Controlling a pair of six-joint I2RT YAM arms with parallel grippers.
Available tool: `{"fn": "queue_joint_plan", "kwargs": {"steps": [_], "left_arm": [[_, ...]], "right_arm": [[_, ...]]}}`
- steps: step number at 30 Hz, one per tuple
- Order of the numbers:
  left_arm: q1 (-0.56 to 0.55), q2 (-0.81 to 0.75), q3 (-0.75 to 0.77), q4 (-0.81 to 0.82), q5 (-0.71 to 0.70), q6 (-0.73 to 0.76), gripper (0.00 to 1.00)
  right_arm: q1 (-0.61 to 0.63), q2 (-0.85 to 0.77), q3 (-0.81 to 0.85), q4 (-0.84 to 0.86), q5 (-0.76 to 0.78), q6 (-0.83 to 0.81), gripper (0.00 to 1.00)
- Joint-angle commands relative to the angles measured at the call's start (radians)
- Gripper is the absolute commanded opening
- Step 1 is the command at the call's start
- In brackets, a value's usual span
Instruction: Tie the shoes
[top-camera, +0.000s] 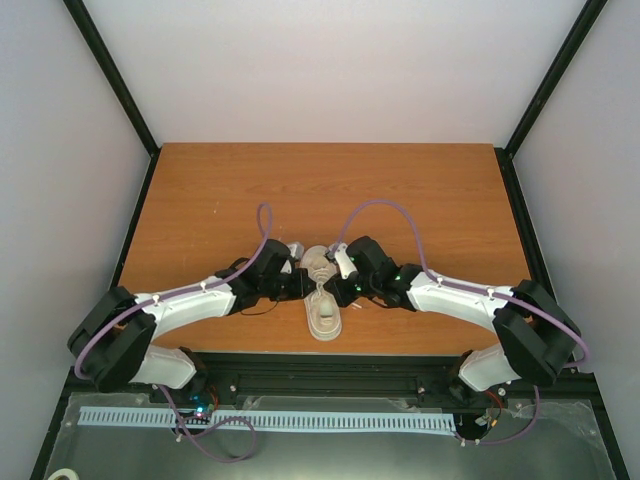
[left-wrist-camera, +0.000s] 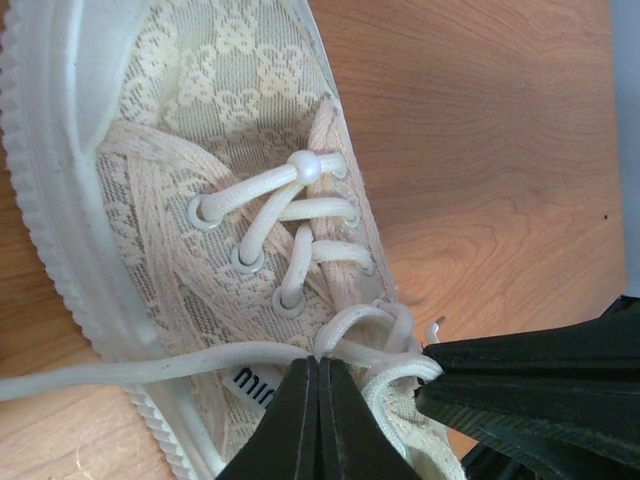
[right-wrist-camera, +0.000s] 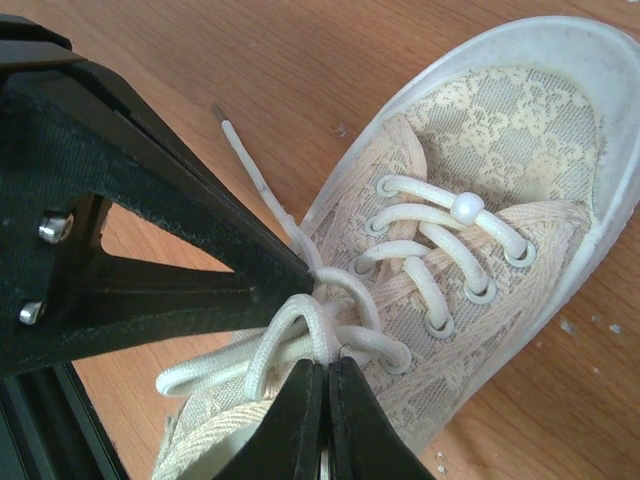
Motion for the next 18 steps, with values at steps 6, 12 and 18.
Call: {"fn": "queue_joint_plan", "kwargs": {"steps": [6, 12, 18], "left_arm": [[0.004, -0.085, -0.003, 0.018, -0.073, 0.038, 0.01], [0.004, -0.098, -0.006, 0.003, -0.077, 0.051, 0.01], [0.004, -0.103, -0.008, 0.002, -0.075, 0.053, 0.01]], "right_arm": [[0.007, -0.042, 0.023, -0.020, 0.026, -0.003, 0.03], [0.007, -0.017, 0.051, -0.010, 0.017, -0.007, 0.03], [0.014, 0.019, 0.068, 0.014, -0.015, -0.005, 0.03]]}}
